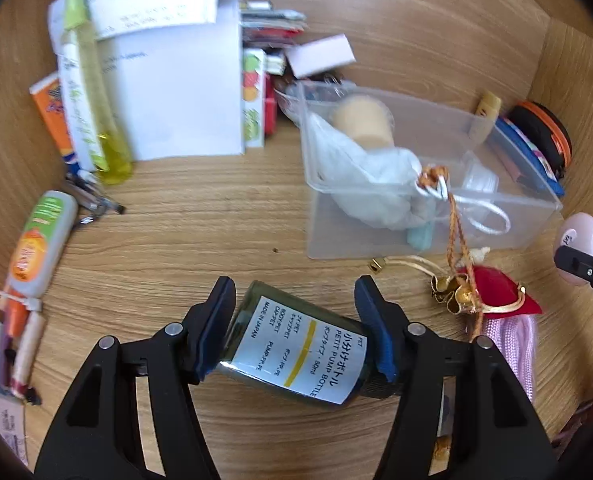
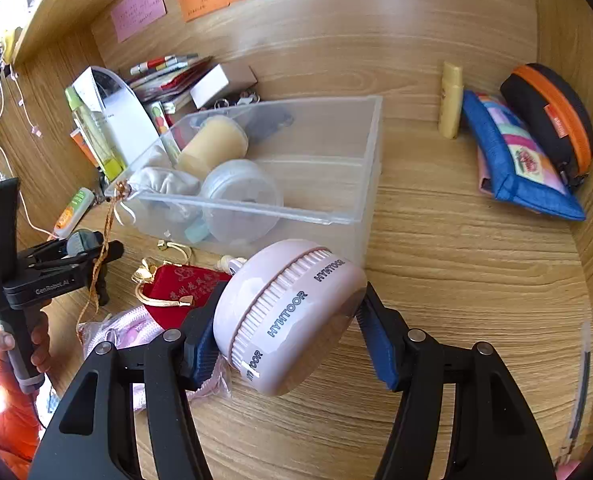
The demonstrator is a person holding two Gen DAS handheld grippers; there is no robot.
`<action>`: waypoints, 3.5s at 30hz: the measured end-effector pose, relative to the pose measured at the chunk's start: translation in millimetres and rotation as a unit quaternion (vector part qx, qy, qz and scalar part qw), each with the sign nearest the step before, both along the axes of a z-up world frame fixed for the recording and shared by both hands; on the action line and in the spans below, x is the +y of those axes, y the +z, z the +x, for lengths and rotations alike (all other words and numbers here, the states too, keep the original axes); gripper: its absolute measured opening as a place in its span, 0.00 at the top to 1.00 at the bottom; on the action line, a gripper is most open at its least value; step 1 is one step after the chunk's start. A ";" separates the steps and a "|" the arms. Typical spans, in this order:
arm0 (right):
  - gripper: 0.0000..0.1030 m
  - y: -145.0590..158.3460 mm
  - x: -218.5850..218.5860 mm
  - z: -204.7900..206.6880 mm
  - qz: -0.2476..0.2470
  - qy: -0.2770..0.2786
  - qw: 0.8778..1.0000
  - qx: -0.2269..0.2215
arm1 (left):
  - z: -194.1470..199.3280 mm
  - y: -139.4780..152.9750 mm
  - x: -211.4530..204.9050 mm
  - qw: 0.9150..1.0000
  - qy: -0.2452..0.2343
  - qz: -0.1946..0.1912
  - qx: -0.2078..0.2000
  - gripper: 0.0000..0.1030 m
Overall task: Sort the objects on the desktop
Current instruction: 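Carry the green bottle and pink timer into the clear box and release both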
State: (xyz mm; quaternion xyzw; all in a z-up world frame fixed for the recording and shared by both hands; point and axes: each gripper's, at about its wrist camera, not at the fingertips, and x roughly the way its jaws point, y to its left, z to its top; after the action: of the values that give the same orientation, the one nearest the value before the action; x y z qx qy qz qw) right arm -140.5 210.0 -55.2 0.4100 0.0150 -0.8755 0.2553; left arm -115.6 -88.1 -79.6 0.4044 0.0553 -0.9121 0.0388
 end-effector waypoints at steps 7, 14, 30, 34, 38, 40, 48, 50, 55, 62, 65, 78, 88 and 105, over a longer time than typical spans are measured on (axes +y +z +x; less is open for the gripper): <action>0.44 13.1 8.5 5.9 -0.006 -0.005 1.000 0.017 | 18.0 25.9 -8.1 0.999 0.012 -0.008 0.034 0.40; 0.44 30.3 10.4 9.2 0.000 -0.006 0.999 0.042 | 16.6 48.8 -3.7 0.998 0.005 0.002 0.061 0.40; 0.44 60.3 -8.2 -20.7 -0.001 0.014 0.998 0.069 | -31.7 100.0 25.9 0.994 -0.050 -0.008 0.102 0.40; 0.44 63.0 -16.4 -34.6 0.003 0.017 0.997 0.071 | -48.2 106.8 31.2 0.993 -0.059 -0.010 0.104 0.40; 0.44 62.3 -22.4 -48.9 0.004 0.018 0.997 0.068 | -66.6 107.1 35.9 0.993 -0.067 -0.009 0.098 0.40; 0.44 61.3 -25.4 -56.7 0.003 0.018 0.998 0.066 | -74.1 105.8 37.7 0.993 -0.070 -0.008 0.095 0.40; 0.43 51.7 -36.4 -85.6 0.013 0.023 0.998 0.049 | -103.3 87.7 42.4 0.994 -0.082 -0.002 0.070 0.40; 0.44 48.8 -39.6 -91.5 0.018 0.024 0.999 0.045 | -108.7 80.8 41.5 0.995 -0.083 -0.002 0.062 0.40; 0.44 39.9 -50.3 -107.2 0.030 0.032 0.999 0.031 | -121.0 63.0 35.8 0.996 -0.080 0.004 0.040 0.40; 0.44 33.5 -69.7 -126.6 0.053 0.044 0.997 0.017 | -131.3 45.0 34.3 0.996 -0.090 0.011 0.018 0.40; 0.44 28.9 -78.7 -132.8 0.066 0.048 0.997 0.009 | -132.8 40.7 35.7 0.996 -0.092 0.004 0.014 0.40; 0.44 10.2 -114.1 -140.0 0.126 0.062 0.990 -0.024 | -134.7 29.6 36.2 0.995 -0.097 0.006 0.002 0.40; 0.44 0.9 -131.5 -133.7 0.183 0.075 0.980 -0.024 | -131.1 28.2 38.5 0.994 -0.105 -0.006 0.005 0.40; 0.26 24.9 -126.3 -117.8 0.208 0.059 0.976 0.033 | -107.3 53.2 37.0 0.996 -0.089 -0.013 0.029 0.22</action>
State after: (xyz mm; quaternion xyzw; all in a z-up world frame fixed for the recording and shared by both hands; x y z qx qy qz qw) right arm -258.3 83.7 -30.3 0.4237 0.2293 -0.8495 0.2150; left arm -222.9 -51.1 -26.5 0.3805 0.0086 -0.9239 -0.0385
